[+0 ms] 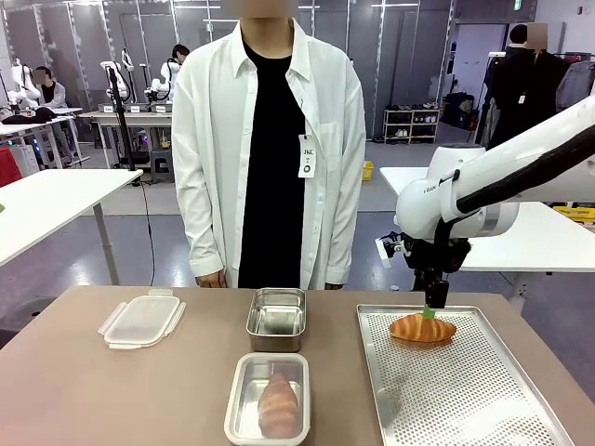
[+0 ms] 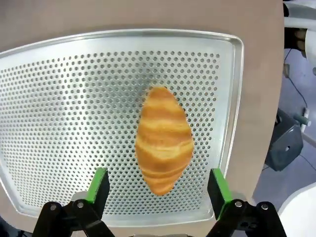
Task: Place the bread into the airtight container.
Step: Pick up a Butter Roll and place it into an empty Airtight Container.
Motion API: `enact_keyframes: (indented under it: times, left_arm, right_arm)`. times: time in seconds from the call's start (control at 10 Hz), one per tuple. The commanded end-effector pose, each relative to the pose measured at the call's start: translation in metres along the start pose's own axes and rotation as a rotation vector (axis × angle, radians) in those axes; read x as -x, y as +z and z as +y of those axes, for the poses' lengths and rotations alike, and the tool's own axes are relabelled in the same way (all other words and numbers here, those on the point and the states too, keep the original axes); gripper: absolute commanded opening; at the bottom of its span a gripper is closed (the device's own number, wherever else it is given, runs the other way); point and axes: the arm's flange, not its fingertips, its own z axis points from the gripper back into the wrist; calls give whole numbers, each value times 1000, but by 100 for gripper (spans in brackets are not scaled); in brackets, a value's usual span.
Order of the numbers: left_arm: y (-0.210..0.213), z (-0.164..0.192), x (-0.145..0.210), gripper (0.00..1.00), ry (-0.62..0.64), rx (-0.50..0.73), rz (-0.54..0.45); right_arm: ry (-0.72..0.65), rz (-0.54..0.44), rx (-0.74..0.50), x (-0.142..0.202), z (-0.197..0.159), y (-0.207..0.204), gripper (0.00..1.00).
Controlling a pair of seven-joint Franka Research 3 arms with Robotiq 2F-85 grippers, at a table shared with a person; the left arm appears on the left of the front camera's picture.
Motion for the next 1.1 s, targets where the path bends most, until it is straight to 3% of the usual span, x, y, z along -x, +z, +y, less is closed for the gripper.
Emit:
enact_keyframes:
  times: [0.0, 0.5, 1.0]
  left_arm:
    - [1, 1, 0, 100, -18, 9, -1]
    - [1, 1, 0, 100, -18, 9, -1]
    - [1, 1, 0, 100, -18, 9, -1]
  right_arm:
    - [-37, 3, -19, 1, -16, -14, 100]
    - [-77, -10, -77, 4, -28, -55, 100]
    - [-141, 41, -127, 5, -38, -74, 100]
